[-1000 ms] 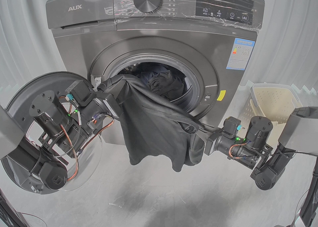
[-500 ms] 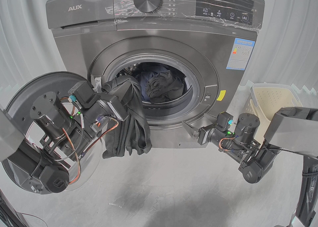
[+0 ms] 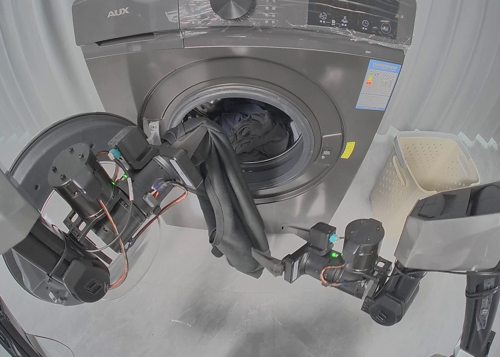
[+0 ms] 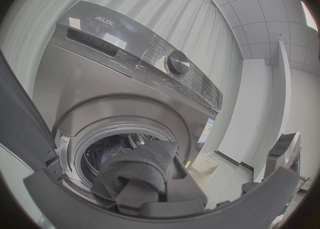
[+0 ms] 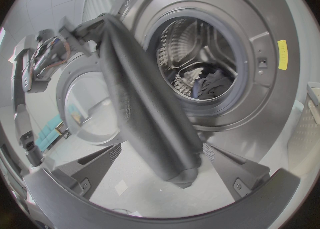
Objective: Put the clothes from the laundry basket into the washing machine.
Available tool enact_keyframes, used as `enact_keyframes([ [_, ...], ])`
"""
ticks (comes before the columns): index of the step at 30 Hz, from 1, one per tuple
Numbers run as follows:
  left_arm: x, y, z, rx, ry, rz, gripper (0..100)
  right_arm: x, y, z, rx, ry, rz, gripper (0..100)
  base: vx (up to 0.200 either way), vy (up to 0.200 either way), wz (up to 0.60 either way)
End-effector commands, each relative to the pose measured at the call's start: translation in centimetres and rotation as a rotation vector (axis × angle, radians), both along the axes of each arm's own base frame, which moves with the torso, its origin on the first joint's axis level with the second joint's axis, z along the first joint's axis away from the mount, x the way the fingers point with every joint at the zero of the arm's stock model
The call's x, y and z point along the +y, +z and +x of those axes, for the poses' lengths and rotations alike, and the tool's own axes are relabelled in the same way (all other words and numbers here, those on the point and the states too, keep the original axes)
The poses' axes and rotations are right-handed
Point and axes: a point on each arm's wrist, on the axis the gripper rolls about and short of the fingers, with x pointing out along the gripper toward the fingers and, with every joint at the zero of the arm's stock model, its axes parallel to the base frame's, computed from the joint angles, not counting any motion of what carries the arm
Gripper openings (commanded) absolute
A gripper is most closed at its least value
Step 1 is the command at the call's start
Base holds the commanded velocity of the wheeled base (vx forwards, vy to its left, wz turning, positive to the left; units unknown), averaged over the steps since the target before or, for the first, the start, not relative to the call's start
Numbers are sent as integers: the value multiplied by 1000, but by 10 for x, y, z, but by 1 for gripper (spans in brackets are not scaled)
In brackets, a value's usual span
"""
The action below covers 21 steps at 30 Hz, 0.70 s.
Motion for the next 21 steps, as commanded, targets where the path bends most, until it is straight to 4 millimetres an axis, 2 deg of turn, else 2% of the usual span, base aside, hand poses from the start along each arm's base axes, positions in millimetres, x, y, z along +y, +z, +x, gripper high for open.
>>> enact_keyframes([
  [1, -1, -1, 1, 3, 0, 1, 0, 17, 0, -32, 26, 94, -23, 100, 0, 0, 0],
  [5, -1, -1, 1, 3, -2, 1, 0, 29, 1, -43, 22, 125, -20, 100, 0, 0, 0],
  [10, -2, 0, 0, -1, -4, -1, 0, 41, -2, -45, 16, 148, -14, 100, 0, 0, 0],
  [13, -2, 0, 0, -1, -7, -1, 0, 57, -15, -33, 4, 151, -4, 100, 0, 0, 0],
  [14, -2, 0, 0, -1, -7, -1, 0, 57, -15, -33, 4, 151, -4, 100, 0, 0, 0],
  [15, -2, 0, 0, -2, -5, 0, 0, 67, -22, -24, -7, 151, 5, 100, 0, 0, 0],
  [17, -2, 0, 0, -1, -2, -1, 0, 72, -26, -20, -9, 151, 5, 100, 0, 0, 0],
  [21, -2, 0, 1, -2, 6, -3, 0, 94, -44, 0, -36, 149, 22, 100, 0, 0, 0],
])
